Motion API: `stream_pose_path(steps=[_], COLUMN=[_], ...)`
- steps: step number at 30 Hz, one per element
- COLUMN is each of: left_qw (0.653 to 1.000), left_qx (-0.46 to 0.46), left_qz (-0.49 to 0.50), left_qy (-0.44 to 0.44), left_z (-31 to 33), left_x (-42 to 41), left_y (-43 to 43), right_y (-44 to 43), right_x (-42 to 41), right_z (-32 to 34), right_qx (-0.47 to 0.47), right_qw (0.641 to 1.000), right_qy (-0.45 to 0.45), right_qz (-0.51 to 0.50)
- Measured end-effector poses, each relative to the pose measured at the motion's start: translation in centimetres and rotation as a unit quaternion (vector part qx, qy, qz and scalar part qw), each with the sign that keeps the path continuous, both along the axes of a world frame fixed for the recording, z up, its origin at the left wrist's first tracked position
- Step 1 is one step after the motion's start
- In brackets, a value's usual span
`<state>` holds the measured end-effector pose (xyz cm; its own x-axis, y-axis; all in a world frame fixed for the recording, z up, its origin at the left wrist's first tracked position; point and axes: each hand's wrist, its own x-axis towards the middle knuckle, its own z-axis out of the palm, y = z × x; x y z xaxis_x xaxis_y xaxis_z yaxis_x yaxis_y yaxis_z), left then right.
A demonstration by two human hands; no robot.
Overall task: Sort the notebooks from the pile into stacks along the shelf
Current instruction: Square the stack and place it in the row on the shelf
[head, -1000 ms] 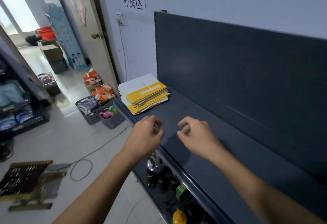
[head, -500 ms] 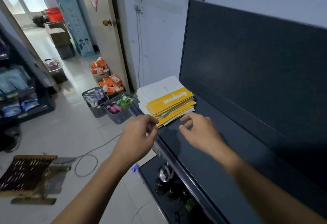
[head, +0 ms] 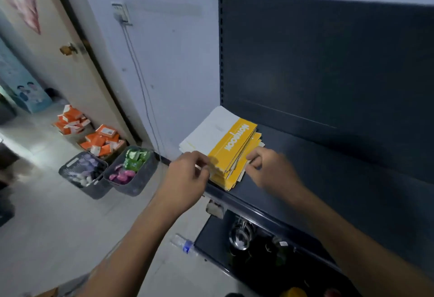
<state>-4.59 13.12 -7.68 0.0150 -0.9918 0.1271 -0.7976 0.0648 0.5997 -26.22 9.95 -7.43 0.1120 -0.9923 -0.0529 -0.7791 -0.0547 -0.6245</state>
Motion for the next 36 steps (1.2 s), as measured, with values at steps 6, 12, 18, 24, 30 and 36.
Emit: stream_pose_path(steps=[6,12,18,24,30,36], left_qw=[0.998,0.995,0.991,0.983,0.979,0.976], left_qx=[-0.024,-0.048,0.062,0.084,0.117,0.163], left_qz=[-0.063,-0.069,-0.042,-0.077,-0.119,-0.133], left_qy=[0.008,-0.057,-0.115,-0.146,-0.118,-0.052], left_z=[-0.3,-0.9,-1.6,-1.6,-0.1,0.5], left_x=[1.3,3.2,3.7,3.8,5.0,6.4], left_y=[-6.6,-13.5,-18.6,-20.8,-22.3,-23.3], right_y=[-3.7,-7.6,-9.0,-9.6,-9.6,-9.2], right_x=[2.3,4.1,5.6,7.8,10.4,12.3], right_z=[-1.1,-2.3,-3.0,-3.1,-3.7,-3.6], right_qx=[0.014,0.032,0.083,0.045,-0.004,-0.019], right_qw=[0.997,0.988,0.975,0.962,0.953,0.952], right_qy=[0.003,0.021,0.032,0.074,0.1,0.129], right_qz=[-0.078,-0.151,-0.206,-0.26,-0.285,-0.276])
